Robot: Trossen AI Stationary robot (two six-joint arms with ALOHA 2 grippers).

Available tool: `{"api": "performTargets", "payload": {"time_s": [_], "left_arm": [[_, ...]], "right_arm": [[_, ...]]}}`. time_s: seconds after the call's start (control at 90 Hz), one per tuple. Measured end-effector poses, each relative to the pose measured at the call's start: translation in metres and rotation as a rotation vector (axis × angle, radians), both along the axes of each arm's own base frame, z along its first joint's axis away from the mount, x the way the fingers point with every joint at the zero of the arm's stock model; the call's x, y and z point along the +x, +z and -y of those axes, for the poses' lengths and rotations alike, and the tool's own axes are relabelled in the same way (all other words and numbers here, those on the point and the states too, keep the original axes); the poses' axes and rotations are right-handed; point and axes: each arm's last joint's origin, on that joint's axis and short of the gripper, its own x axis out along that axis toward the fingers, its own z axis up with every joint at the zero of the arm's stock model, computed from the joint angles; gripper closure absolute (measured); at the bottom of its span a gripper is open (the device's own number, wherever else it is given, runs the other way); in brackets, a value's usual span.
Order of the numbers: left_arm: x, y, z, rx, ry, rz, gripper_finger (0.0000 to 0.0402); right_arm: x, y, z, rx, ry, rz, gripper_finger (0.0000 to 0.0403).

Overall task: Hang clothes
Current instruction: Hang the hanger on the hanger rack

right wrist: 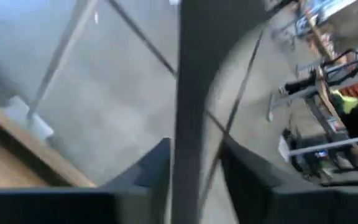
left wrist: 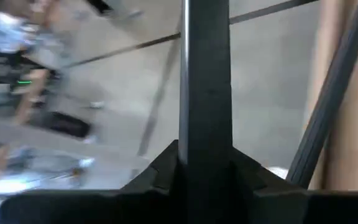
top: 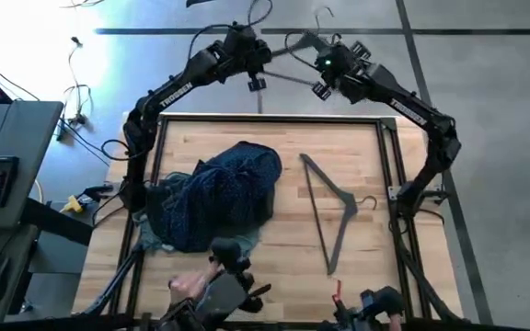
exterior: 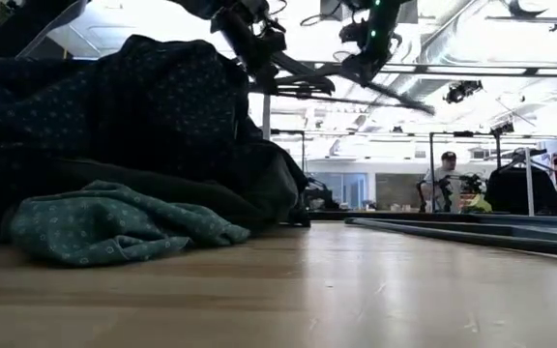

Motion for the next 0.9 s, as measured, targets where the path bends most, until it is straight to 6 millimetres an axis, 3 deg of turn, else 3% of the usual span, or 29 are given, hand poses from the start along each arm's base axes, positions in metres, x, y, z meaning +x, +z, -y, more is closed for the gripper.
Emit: {"api": "performTargets", "payload": {"time_s": [0.178,0.322,0.578,0.778,0.9], "left_arm": [[-0.016,0.027,-0.015,0.171,0.074,0.017,0.0350],[-0.029,0.052,-0.024,0.302,0.109,0.061,0.0350],[-0.070,0.085,-0.045,0.481,0.246,0.044,0.0350],[-0.109,0.104,-0.053,0.519,0.342,0.078,0.0350],[-0.122,0.111,-0.051,0.514,0.337,0.080,0.0350]], "right_arm": [[-0.022,0.043,-0.013,-0.139,-0.020,0.240,0.0133],[-0.045,0.070,-0.022,-0.222,-0.058,0.405,0.0081],[-0.063,0.069,-0.019,-0.186,-0.123,0.429,0.0079],[-0.057,0.053,-0.014,-0.101,-0.124,0.453,0.0082],[-0.055,0.045,-0.012,-0.066,-0.118,0.474,0.0082]]}}
